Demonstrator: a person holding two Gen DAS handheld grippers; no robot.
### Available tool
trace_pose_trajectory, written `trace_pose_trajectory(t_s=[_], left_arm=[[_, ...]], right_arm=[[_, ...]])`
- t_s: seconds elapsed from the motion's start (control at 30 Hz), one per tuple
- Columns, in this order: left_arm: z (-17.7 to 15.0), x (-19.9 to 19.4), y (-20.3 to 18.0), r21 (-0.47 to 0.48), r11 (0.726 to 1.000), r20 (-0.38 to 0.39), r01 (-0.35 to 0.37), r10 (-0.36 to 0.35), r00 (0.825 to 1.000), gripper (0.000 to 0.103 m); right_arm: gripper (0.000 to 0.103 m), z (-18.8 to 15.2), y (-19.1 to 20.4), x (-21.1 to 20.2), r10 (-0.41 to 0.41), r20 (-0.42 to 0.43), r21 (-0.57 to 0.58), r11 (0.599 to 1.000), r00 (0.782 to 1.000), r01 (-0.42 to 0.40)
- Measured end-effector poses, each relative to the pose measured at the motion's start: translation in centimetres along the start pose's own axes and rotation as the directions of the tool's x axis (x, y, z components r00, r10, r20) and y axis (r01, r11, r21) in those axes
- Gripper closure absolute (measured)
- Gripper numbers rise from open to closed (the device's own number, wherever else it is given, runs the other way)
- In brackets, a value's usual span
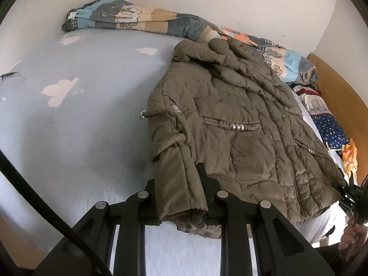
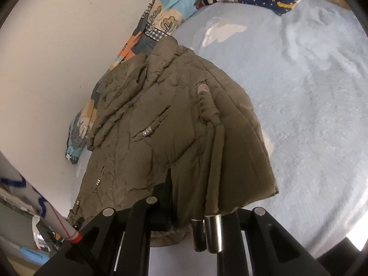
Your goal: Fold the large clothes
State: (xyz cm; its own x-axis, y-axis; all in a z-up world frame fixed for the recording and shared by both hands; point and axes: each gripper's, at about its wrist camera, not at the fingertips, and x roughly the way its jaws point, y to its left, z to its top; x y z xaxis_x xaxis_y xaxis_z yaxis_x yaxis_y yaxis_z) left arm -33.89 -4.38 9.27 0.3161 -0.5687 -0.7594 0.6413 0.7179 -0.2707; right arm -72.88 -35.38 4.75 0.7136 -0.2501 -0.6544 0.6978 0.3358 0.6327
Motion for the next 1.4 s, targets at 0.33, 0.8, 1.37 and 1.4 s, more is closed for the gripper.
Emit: trace_pose_trajectory(t_s=[0.33, 0.8, 1.37, 1.4], left_arm=[[-0.9, -0.5, 1.1, -0.003, 1.000, -0.018, -0.023, 0.023, 1.000, 0.079], [-0.7, 3.1, 3.9, -0.120, 0.990, -0.055, -0.070, 0.063, 0.996, 0.041], [-1.3, 1.7, -0.9, 0.171, 0.955, 0.067, -0.241, 0.233, 0.970, 0.057], [-1.3, 1.6, -1.2, 0.185, 0.950, 0.081, -0.252, 0.241, 0.967, 0.057]], right_arm=[[0.088, -1.7, 0.1, -2.5, 0.010, -0.010, 0.005, 1.000, 1.000, -0.009], [0.053, -1.6, -2.9, -0.1, -0.004, -0.045, 0.161, 0.987, 0.999, 0.011], [0.082, -1.9, -1.8, -0.3, -0.029, -0.031, 0.079, 0.996, 0.999, 0.031], [0.082, -1.8, -1.6, -0.3, -0.033, -0.028, 0.068, 0.997, 0.999, 0.035]])
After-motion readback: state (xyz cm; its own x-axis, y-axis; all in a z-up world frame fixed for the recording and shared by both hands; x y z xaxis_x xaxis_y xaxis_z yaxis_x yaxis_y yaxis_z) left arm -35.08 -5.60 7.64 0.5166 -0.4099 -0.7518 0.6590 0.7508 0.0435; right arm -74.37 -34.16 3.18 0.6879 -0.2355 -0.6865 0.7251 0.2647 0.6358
